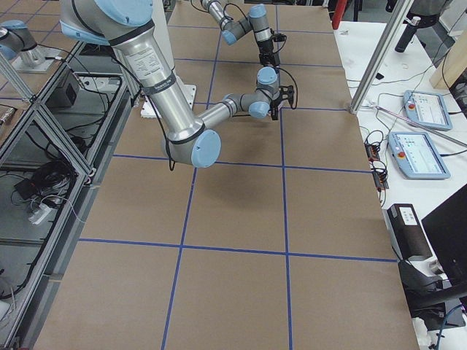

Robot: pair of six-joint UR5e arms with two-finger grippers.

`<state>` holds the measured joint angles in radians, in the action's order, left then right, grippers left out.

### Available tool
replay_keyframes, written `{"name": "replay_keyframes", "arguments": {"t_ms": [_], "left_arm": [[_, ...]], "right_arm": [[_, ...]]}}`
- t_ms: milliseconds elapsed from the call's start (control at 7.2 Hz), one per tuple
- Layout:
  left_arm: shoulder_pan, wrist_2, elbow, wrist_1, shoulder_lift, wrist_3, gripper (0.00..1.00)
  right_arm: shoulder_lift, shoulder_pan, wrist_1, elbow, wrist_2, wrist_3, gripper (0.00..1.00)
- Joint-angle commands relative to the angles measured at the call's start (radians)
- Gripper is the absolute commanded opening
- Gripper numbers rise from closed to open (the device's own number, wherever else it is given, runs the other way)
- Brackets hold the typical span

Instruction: Fold towel twice with both arms

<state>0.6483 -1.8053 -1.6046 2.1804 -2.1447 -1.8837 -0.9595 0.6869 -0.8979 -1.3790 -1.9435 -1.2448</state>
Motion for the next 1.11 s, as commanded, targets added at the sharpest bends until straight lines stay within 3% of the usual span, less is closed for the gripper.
{"name": "replay_keyframes", "arguments": {"t_ms": [0, 278, 417, 695, 973], "left_arm": [[-0.077, 0.137, 0.011, 0.091, -0.038, -0.083, 0.99], [-0.116, 0.286, 0.055, 0.304, -0.026, -0.168, 0.99], [-0.16, 0.378, 0.092, 0.35, -0.026, -0.166, 0.99], [-0.205, 0.486, 0.191, 0.436, -0.032, -0.161, 0.99], [-0.21, 0.533, 0.251, 0.493, -0.043, -0.163, 0.99]], "right_arm": [[-0.106, 0.11, 0.0, -0.069, -0.153, 0.086, 1.0], [-0.165, 0.207, 0.002, -0.078, -0.291, 0.103, 1.0], [-0.188, 0.235, 0.002, -0.086, -0.325, 0.111, 1.0], [-0.2, 0.244, 0.002, -0.086, -0.333, 0.113, 1.0], [-0.203, 0.243, 0.002, -0.088, -0.333, 0.113, 1.0]]}}
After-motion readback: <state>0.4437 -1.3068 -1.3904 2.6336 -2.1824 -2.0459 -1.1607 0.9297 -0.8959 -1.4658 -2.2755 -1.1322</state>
